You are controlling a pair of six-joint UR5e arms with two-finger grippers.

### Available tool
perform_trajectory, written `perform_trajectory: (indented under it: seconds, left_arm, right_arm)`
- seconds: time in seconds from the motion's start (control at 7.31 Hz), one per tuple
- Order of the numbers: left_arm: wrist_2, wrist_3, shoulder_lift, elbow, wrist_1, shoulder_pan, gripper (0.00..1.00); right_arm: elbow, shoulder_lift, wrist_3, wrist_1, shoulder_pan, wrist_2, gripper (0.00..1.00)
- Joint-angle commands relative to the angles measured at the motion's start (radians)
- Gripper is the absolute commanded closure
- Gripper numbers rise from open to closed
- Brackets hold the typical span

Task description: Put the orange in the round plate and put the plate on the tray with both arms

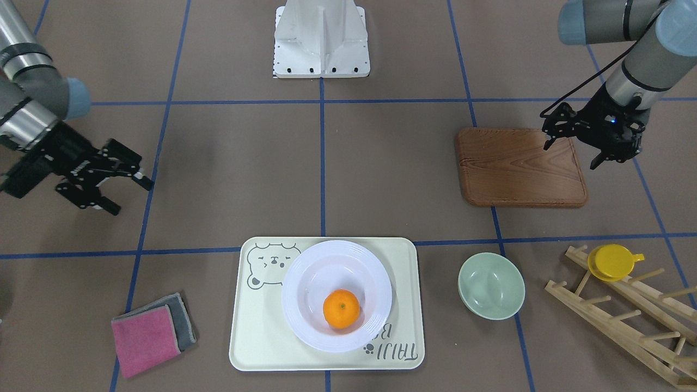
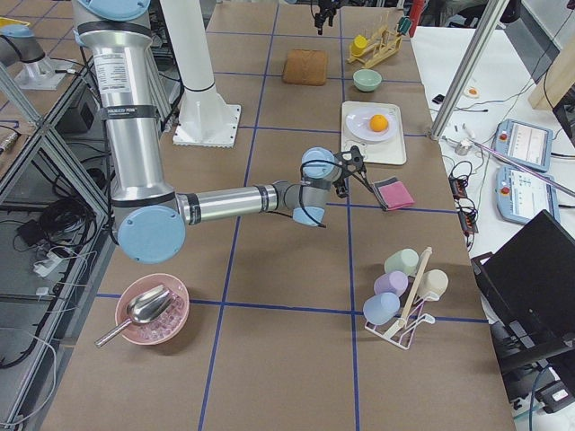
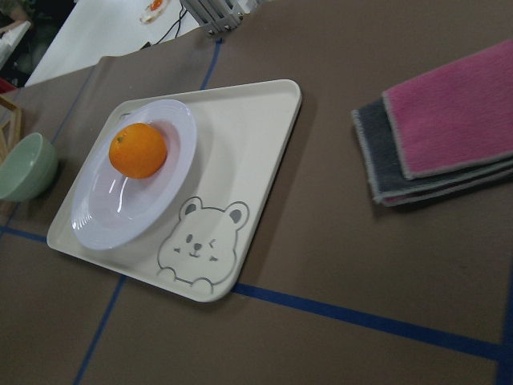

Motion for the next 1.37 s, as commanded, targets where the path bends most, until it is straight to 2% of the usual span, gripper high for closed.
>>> perform_trajectory:
  seconds: [0.0, 0.14, 0.27, 0.41, 0.55, 0.68, 0.82, 1.23]
  left_arm:
    - [-0.006, 0.121, 0.047, -0.002, -0.002, -0.069, 0.01]
    - [-0.006, 0.170, 0.070, -0.001, -0.002, -0.101, 0.01]
    - [-0.030, 0.242, 0.091, 0.013, 0.003, -0.153, 0.01]
    - [-0.084, 0.272, 0.098, 0.046, 0.010, -0.230, 0.01]
    - [-0.155, 0.369, 0.114, 0.110, 0.012, -0.332, 0.01]
    - [-0.182, 0.458, 0.133, 0.170, 0.004, -0.379, 0.01]
    - [-0.179, 0.496, 0.136, 0.216, 0.004, -0.401, 0.01]
    - [-0.179, 0.461, 0.170, 0.257, 0.000, -0.431, 0.01]
  right_arm:
    - [-0.002, -0.072, -0.419, -0.195, 0.099, 0.031, 0.01]
    - [0.004, -0.072, -0.621, -0.347, 0.144, 0.031, 0.01]
    - [0.004, -0.072, -0.746, -0.453, 0.187, 0.031, 0.01]
    - [0.006, -0.066, -0.868, -0.565, 0.243, 0.031, 0.01]
    - [0.016, -0.055, -1.021, -0.723, 0.295, 0.031, 0.00]
    - [0.022, -0.038, -1.109, -0.855, 0.321, 0.031, 0.00]
    - [0.032, -0.033, -1.140, -0.949, 0.335, 0.043, 0.00]
    - [0.146, -0.078, -1.140, -1.078, 0.358, 0.058, 0.00]
